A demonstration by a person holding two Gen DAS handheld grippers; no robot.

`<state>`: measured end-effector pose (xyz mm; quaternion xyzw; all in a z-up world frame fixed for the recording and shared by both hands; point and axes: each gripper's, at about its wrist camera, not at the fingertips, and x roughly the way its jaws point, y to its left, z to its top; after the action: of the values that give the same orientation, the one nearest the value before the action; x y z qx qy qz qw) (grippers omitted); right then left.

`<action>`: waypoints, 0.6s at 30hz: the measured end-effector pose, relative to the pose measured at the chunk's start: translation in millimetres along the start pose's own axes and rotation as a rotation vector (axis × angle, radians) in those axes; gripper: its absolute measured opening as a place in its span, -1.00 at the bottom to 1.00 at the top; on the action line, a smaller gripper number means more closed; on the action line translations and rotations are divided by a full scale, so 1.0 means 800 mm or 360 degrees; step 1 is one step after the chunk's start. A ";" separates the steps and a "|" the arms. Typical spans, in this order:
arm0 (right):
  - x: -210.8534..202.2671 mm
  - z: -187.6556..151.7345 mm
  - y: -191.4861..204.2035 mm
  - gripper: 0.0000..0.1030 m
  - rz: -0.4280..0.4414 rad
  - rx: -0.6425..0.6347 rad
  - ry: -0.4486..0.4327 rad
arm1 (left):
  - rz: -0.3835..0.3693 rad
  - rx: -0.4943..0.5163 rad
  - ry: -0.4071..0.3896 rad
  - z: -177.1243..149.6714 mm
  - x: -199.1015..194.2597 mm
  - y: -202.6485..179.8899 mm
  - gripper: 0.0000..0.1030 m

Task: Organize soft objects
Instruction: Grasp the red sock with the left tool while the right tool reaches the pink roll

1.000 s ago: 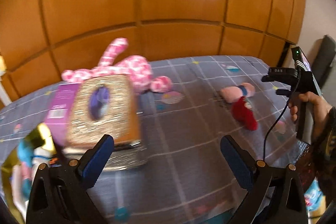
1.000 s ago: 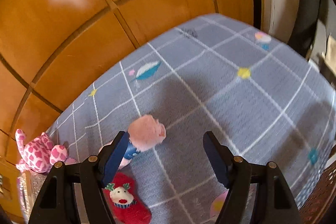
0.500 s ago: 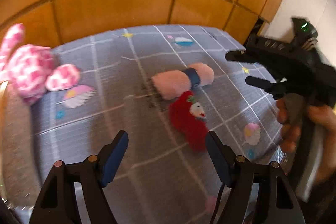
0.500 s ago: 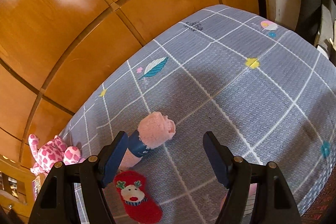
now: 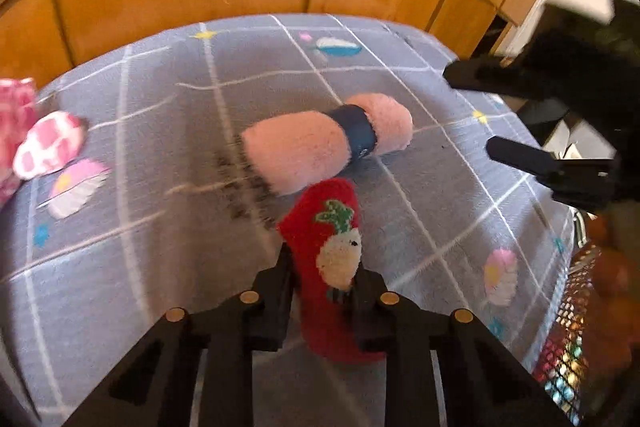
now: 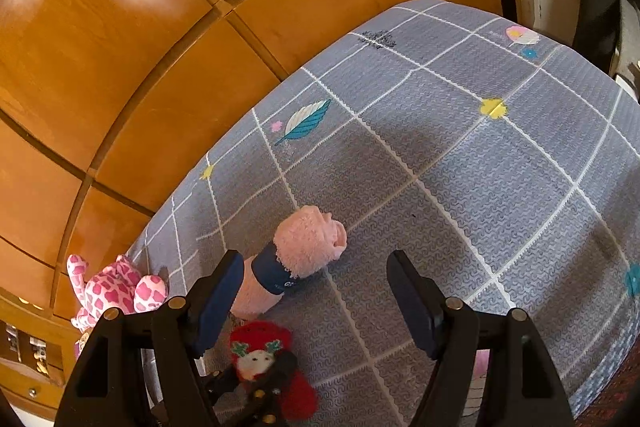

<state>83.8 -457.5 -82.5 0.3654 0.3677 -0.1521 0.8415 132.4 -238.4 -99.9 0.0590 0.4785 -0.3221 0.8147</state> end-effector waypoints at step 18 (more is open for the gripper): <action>0.049 -0.017 0.031 0.45 0.0019 -0.0013 0.0314 | 0.0120 -0.0127 -0.0173 -0.095 -0.061 0.111 -0.53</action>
<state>116.6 -430.2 -104.8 0.3773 0.4473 -0.1088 0.8036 111.6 -115.3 -119.3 0.0268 0.4436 -0.2746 0.8527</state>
